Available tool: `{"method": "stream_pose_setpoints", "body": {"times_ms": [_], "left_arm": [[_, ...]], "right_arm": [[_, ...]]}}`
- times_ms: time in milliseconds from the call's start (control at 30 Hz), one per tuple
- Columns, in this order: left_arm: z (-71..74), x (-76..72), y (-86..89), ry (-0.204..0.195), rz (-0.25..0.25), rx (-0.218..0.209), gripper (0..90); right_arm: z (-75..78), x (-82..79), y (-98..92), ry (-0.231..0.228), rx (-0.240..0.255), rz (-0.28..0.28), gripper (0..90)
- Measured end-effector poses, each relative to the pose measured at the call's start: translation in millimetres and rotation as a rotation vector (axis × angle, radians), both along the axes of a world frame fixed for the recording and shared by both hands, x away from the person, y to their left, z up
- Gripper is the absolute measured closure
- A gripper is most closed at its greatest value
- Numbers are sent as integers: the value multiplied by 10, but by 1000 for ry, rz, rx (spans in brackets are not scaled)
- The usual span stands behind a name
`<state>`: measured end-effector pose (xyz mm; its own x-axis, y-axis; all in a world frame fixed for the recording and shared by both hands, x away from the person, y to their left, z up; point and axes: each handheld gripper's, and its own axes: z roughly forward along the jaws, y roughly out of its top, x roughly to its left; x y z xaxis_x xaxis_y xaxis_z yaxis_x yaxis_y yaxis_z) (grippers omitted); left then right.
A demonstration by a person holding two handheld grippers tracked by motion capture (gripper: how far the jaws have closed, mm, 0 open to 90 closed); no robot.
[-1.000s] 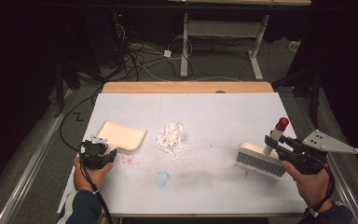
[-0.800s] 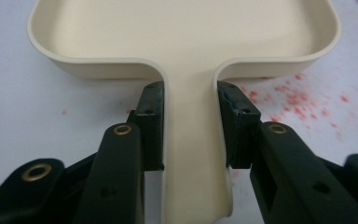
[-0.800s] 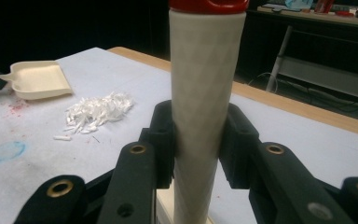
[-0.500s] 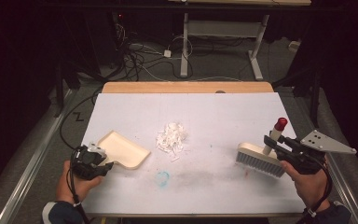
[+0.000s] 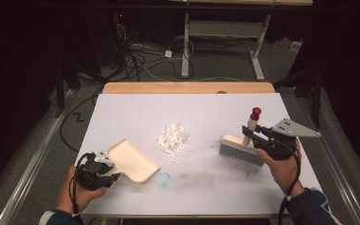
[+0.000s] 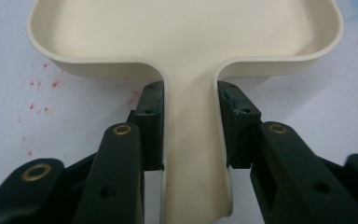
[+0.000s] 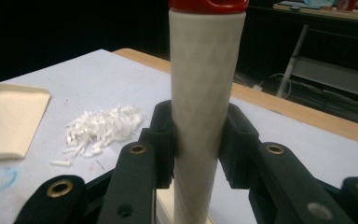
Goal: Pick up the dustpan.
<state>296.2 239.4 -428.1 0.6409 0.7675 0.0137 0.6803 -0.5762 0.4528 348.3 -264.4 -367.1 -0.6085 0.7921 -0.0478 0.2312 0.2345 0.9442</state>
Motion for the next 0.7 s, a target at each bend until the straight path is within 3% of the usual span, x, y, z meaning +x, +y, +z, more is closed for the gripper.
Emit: {"method": "stream_pose_setpoints", "body": {"times_ms": [300,533,700], "left_arm": [[-46,41,-21,21,-24,0,635],[-53,50,-67,17,-23,12,634],[-65,40,-103,28,-26,9,634]], "right_arm": [[41,428,500,-9,-44,19,705],[58,752,673,-7,-74,-12,705],[79,947,736,4,-38,-36,705]]}}
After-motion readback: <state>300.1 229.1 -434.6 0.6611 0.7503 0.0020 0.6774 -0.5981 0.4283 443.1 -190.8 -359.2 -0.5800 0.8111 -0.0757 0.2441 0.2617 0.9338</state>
